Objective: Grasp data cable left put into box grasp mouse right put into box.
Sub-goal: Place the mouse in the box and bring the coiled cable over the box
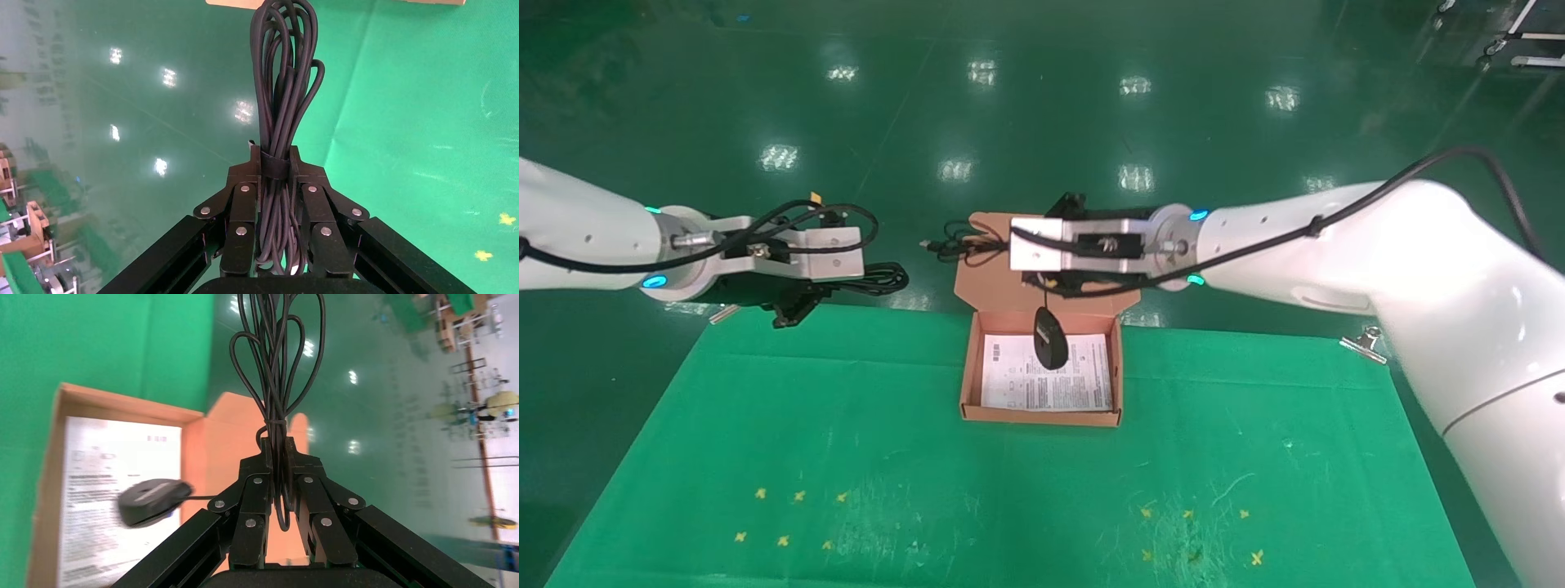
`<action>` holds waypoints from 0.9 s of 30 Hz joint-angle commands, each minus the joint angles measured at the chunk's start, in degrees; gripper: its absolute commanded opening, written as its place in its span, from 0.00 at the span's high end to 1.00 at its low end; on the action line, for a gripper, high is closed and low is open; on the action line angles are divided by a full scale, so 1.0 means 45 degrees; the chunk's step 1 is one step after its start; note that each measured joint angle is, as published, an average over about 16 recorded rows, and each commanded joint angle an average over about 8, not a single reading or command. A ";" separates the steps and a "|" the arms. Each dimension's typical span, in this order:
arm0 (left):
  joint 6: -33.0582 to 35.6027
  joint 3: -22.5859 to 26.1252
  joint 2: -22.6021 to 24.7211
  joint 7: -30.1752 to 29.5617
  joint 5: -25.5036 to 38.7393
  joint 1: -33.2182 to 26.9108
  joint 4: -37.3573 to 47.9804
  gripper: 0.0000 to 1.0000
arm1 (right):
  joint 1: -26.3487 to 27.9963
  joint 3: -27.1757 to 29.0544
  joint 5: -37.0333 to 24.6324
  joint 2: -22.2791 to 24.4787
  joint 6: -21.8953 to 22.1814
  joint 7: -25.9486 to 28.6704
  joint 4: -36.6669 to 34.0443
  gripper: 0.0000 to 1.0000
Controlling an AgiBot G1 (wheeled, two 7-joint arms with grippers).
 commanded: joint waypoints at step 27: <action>0.0055 0.0009 -0.0053 -0.0196 0.0100 0.0043 -0.0220 1.00 | -0.0922 -0.3478 0.1961 -0.0122 0.1861 0.3320 -0.2294 1.00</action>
